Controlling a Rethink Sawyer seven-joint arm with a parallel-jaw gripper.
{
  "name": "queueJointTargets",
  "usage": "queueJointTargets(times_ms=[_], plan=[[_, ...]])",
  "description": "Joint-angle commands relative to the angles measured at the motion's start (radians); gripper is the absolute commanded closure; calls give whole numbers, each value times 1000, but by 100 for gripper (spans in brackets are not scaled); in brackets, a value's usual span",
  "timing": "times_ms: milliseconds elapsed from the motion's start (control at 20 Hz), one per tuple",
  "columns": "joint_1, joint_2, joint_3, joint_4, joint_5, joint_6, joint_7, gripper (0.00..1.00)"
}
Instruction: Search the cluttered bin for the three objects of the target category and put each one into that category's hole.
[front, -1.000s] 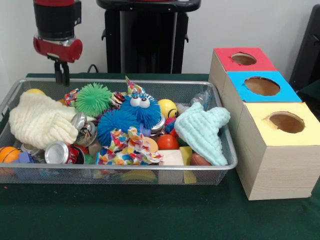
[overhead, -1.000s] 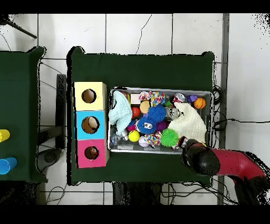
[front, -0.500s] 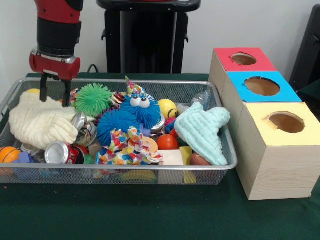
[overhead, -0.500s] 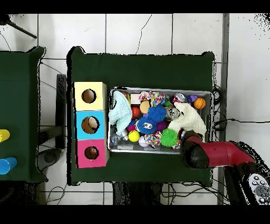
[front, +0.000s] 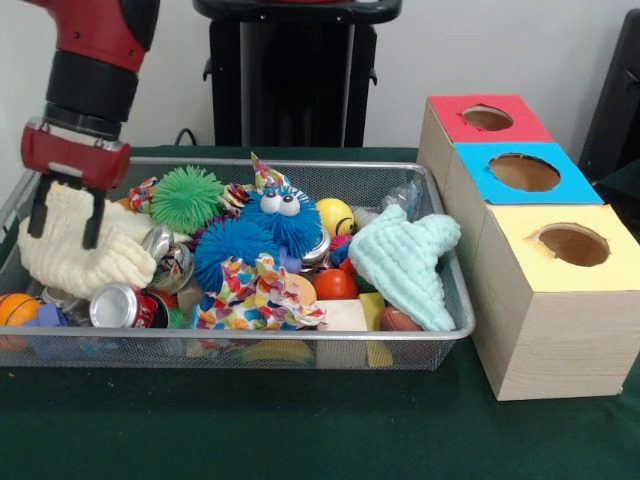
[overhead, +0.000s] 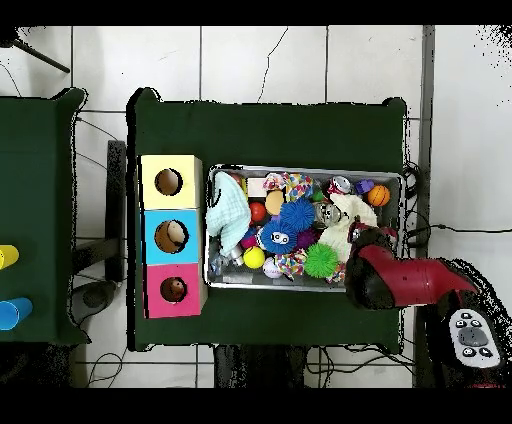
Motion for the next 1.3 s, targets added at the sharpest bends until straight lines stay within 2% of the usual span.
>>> queueJointTargets(times_ms=[50,100,150,200,250,300,400,500,800,1150,1300], plan=[[-133,129,55,-130,26,45,44,0],[-203,135,151,-116,17,122,-5,0],[-246,151,204,-108,29,174,-41,0],[-312,179,290,-93,47,259,-113,0],[-337,199,321,-92,60,302,-145,0],[-374,228,368,-88,88,389,-208,0],[-410,258,416,-82,121,478,-266,0],[-425,259,436,-63,153,537,-283,0],[-413,165,443,19,170,578,-274,0],[-402,132,458,44,112,514,-249,0],[-375,103,442,53,87,473,-222,0]])
